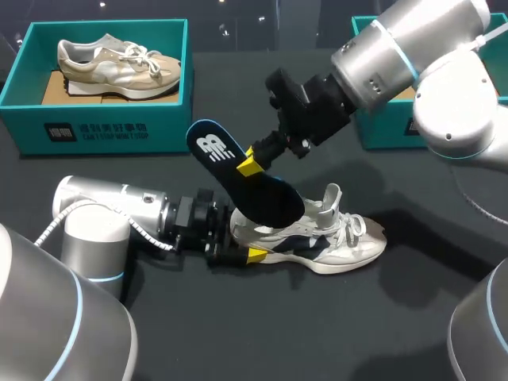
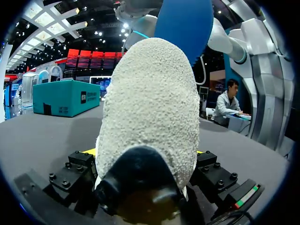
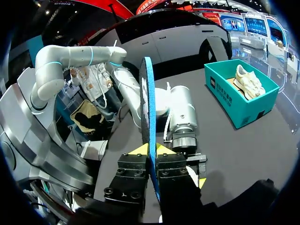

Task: Take the shoe out of the shoebox, open the shoe tongue, remove and reinsert the insole, then place the shoe into the shoebox

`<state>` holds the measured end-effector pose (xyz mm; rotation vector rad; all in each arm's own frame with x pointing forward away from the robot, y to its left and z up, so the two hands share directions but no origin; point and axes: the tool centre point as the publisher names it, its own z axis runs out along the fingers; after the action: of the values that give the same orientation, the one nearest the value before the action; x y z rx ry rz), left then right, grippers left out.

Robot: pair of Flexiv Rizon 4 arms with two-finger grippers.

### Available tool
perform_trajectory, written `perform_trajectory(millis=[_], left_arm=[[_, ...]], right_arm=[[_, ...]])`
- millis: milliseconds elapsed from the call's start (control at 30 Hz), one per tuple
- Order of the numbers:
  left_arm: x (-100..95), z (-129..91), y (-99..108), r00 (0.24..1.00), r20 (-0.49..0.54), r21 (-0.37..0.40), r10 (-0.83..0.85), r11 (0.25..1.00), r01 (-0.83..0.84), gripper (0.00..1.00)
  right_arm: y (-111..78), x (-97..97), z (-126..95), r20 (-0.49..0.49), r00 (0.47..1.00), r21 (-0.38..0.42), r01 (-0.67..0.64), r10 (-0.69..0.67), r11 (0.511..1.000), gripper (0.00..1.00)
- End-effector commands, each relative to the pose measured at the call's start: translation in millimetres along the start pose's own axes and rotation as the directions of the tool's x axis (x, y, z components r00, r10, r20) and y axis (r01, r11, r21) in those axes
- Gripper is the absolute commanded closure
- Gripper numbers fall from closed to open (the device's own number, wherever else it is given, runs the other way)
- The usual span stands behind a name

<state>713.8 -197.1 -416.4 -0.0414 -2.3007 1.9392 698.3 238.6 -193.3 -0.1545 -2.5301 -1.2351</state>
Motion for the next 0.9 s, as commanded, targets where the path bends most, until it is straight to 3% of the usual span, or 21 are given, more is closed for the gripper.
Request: perform_trajectory(millis=[33,100,233,267,333,800,900], left_arm=[[-0.2,0,1,1.0,0.001,-0.001,0.0,1.0,0.0,1.0],[-0.2,0,1,1.0,0.001,-0.001,0.0,1.0,0.0,1.0],[-0.2,0,1,1.0,0.001,-0.001,0.0,1.0,0.0,1.0],[-0.2,0,1,1.0,0.001,-0.001,0.0,1.0,0.0,1.0],[-0.2,0,1,1.0,0.001,-0.001,0.0,1.0,0.0,1.0],[-0.2,0,1,1.0,0.001,-0.001,0.0,1.0,0.0,1.0],[-0.2,0,1,1.0,0.001,-0.001,0.0,1.0,0.0,1.0]], right_arm=[[-3.1,2.2,-1,0.004,1.0,-0.005,0.0,0.0,1.0,1.0],[-7.7,5.0,-4,0.027,1.0,-0.095,0.008,-0.005,0.995,1.0],[-4.7,17.5,-42,0.046,0.999,-0.188,-0.011,0.02,0.982,1.0],[-5.0,18.9,-54,0.027,0.997,-0.228,-0.058,0.066,0.972,1.0],[-0.5,21.5,-75,0.0,0.986,-0.231,-0.161,0.166,0.96,1.0],[-0.5,21.5,-75,0.0,0.986,-0.231,-0.161,0.166,0.96,1.0],[3.2,40.4,-98,0.029,0.983,-0.296,-0.164,0.18,0.941,1.0]])
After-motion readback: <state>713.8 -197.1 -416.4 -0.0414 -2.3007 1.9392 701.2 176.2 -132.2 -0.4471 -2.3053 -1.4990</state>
